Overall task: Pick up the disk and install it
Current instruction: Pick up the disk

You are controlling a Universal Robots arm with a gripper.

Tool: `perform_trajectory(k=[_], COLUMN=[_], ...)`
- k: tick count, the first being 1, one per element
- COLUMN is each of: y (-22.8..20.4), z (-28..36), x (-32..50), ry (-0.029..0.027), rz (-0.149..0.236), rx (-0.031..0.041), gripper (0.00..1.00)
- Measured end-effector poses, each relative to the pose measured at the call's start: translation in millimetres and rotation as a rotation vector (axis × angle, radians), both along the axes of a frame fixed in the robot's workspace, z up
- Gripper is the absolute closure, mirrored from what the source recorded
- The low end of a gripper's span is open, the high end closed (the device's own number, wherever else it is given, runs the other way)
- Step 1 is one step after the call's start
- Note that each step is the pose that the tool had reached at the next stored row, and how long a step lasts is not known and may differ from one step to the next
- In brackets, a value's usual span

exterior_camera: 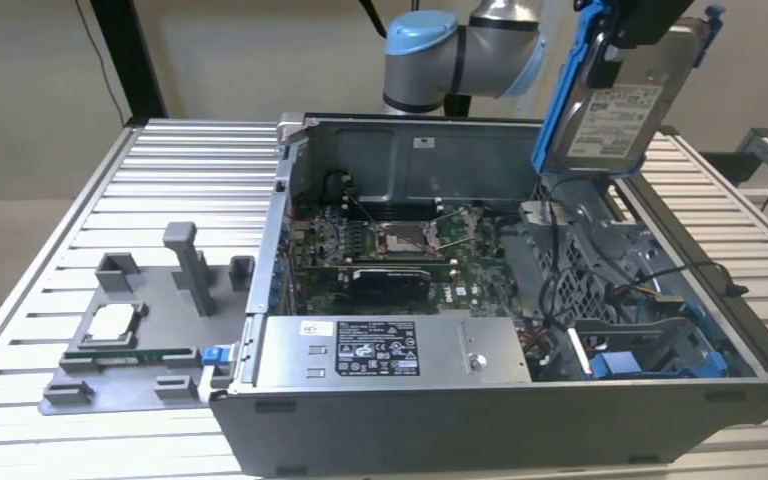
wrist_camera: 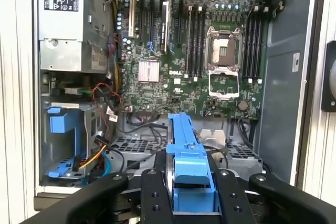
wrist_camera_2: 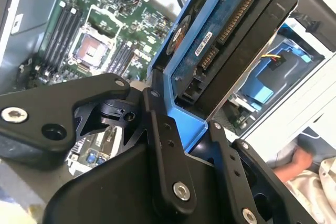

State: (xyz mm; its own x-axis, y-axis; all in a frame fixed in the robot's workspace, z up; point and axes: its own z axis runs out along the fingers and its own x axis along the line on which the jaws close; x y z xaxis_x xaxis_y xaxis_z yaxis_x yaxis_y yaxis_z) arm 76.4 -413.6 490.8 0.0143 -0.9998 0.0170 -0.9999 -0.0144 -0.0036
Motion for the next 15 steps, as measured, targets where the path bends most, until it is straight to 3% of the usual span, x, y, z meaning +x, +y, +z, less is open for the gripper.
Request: perform_trajectory(k=[15], y=[-33.9], z=[0.0], x=[6.1], ry=[0.0060], rz=[0.000], rx=[0.0038], gripper=[1.00])
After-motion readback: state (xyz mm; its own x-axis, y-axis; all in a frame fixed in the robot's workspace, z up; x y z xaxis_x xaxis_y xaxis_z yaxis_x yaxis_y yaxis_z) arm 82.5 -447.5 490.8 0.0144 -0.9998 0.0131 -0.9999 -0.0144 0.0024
